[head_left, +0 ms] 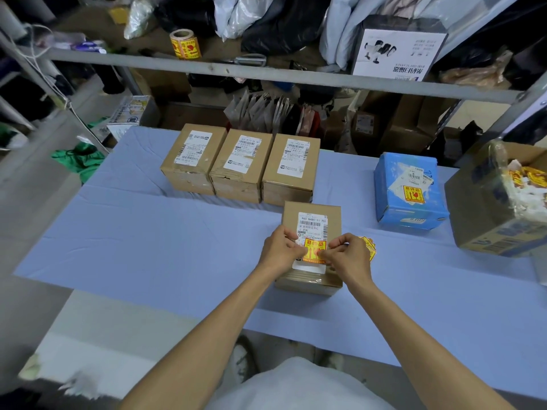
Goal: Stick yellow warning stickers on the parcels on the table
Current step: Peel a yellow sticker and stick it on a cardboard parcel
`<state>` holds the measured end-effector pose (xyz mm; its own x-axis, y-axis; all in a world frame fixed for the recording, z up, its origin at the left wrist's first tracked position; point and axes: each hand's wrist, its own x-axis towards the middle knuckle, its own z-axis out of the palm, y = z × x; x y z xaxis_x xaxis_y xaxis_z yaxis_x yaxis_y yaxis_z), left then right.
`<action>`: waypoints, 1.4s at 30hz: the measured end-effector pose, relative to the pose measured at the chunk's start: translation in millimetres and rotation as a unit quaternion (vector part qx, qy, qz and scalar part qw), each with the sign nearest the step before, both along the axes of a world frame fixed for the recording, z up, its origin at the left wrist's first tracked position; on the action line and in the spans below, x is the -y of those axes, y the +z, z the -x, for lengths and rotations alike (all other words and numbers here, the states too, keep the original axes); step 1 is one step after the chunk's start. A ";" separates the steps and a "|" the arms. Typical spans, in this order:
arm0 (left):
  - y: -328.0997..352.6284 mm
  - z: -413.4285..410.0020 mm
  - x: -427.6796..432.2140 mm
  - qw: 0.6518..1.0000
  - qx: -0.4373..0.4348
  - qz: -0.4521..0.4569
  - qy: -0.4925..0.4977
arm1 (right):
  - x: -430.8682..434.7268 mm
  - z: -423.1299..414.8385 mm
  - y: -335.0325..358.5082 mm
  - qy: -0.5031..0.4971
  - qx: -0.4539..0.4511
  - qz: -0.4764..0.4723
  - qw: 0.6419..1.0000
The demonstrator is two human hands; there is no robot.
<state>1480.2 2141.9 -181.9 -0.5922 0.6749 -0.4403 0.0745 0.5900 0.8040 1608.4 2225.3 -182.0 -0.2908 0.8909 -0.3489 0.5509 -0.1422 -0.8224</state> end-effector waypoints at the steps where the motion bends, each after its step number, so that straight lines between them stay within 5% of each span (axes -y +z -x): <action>1: -0.6 -1.2 0.3 1.000 -0.015 0.005 -0.002 | 0.2 1.0 -0.4 0.004 0.005 -0.008 1.000; 25: -3.5 -3.8 -2.6 0.971 -0.214 0.049 -0.093 | 16.4 3.0 -12.2 0.116 0.101 -0.171 0.973; 35: -8.5 8.2 1.8 0.978 -0.180 -0.008 -0.104 | 23.3 -1.1 -15.9 0.093 0.131 -0.231 0.960; 42: -14.8 4.7 -2.8 0.979 -0.167 -0.041 -0.111 | 6.3 -7.5 -10.6 0.181 0.039 -0.205 0.961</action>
